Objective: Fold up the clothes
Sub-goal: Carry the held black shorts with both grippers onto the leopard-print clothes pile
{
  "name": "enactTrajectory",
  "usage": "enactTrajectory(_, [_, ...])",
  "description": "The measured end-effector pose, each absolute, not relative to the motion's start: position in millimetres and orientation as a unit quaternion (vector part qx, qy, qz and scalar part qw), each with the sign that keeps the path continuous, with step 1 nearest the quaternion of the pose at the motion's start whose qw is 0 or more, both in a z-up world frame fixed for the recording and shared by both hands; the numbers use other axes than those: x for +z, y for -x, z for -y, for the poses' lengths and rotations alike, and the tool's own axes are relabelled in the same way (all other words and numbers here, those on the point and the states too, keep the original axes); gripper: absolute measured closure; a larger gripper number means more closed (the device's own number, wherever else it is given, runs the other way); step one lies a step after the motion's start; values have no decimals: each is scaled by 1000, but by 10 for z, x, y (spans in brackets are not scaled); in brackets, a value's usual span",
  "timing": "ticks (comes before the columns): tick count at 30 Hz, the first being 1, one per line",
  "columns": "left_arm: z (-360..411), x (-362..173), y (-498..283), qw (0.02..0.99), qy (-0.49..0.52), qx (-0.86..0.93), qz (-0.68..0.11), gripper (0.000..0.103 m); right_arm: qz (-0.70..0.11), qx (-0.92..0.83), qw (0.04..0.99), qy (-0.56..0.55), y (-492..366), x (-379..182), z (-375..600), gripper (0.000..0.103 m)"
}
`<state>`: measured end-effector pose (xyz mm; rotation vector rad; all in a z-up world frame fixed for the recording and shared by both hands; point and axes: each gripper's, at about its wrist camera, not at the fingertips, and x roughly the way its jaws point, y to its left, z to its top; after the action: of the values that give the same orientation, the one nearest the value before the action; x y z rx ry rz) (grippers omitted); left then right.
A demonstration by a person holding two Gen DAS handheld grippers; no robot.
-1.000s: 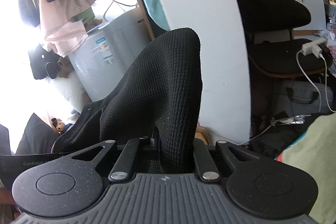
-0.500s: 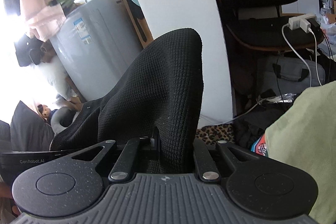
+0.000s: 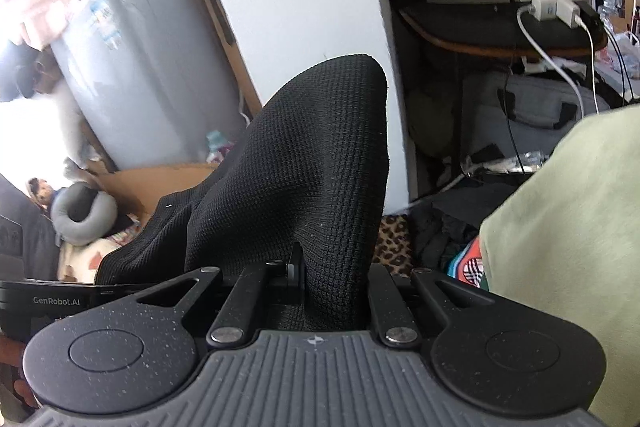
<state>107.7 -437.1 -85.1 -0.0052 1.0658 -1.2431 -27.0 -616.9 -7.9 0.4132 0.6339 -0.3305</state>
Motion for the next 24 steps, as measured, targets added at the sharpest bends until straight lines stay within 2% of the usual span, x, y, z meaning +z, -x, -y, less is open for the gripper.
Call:
enactTrajectory(13, [4654,-1628,-1444,651,24,-571,-500,78,-314,-179,910,-205,60,-854,6433,94])
enactTrajectory(24, [4603,-2167,-1552,609,52,-592,-524,78,-333,-188,896,-223,-12,-1228,6476,94])
